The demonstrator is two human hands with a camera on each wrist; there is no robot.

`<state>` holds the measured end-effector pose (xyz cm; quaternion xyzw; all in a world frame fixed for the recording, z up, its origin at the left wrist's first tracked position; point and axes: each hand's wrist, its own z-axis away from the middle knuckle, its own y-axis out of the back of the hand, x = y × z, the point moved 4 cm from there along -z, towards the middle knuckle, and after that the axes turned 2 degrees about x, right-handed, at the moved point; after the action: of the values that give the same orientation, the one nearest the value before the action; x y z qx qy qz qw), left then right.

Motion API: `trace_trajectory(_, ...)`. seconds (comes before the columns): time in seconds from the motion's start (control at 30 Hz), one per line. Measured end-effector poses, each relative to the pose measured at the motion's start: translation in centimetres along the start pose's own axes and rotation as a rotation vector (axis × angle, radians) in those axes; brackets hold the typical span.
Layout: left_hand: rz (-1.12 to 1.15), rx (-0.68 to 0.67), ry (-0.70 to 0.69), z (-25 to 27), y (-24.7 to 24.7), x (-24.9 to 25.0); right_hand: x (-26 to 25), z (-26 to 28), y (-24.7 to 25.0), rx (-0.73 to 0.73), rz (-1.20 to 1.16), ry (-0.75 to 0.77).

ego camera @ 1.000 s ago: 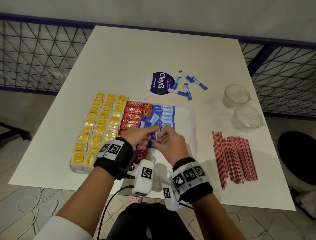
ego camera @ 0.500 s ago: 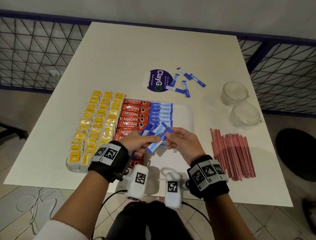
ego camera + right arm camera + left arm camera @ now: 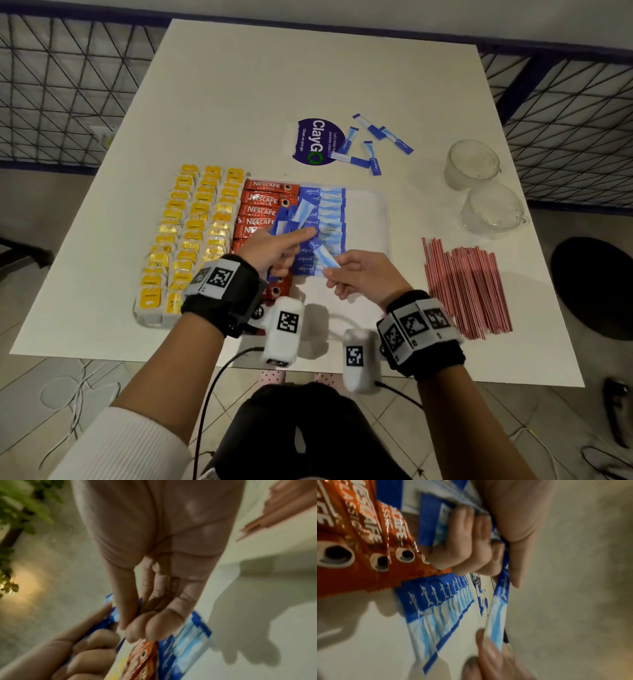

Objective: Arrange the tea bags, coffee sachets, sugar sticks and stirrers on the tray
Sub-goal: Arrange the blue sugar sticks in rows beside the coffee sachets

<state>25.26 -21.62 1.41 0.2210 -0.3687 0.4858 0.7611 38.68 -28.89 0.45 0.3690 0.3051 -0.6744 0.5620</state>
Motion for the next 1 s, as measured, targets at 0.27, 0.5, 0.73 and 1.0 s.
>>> trace_trajectory(0.27,-0.389,0.081,0.093,-0.1,1.3,-1.5,1.8,-0.9,1.8,0.108,0.13,-0.069)
trace_trajectory(0.5,-0.63,0.119,0.09,-0.3,1.7,-1.9,3.6,-0.5,2.4,0.096,0.203,-0.274)
trace_trajectory(0.73,-0.601,0.177,0.067,-0.7,2.2,-1.8,3.4,-0.5,1.9,0.126,0.241,-0.366)
trace_trajectory(1.0,-0.54,0.181,0.068,-0.9,2.4,-1.9,3.4,-1.4,1.6,0.158,0.419,-0.341)
